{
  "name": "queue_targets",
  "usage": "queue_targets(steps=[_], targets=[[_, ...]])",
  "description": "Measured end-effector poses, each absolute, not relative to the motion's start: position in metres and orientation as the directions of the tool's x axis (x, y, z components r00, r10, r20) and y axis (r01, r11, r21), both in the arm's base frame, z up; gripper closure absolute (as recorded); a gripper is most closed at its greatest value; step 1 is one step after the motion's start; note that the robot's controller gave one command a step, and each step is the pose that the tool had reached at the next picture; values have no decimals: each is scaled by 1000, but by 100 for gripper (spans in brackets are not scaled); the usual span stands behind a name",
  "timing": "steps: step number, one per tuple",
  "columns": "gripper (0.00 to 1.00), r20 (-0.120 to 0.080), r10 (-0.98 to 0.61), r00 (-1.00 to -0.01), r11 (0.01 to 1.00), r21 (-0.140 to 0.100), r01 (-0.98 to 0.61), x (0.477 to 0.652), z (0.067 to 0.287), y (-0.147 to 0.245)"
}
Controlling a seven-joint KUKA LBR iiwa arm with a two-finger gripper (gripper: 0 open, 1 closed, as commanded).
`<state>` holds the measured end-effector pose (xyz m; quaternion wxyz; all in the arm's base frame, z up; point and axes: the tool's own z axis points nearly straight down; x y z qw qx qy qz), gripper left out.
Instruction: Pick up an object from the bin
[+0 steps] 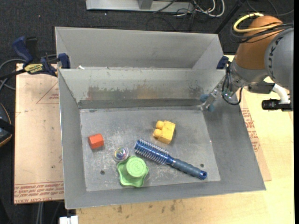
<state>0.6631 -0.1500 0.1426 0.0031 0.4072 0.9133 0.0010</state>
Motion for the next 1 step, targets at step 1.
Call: queue_targets(steps=[1], targets=[[100, -5, 743, -670, 670, 5, 743, 664, 174, -150]])
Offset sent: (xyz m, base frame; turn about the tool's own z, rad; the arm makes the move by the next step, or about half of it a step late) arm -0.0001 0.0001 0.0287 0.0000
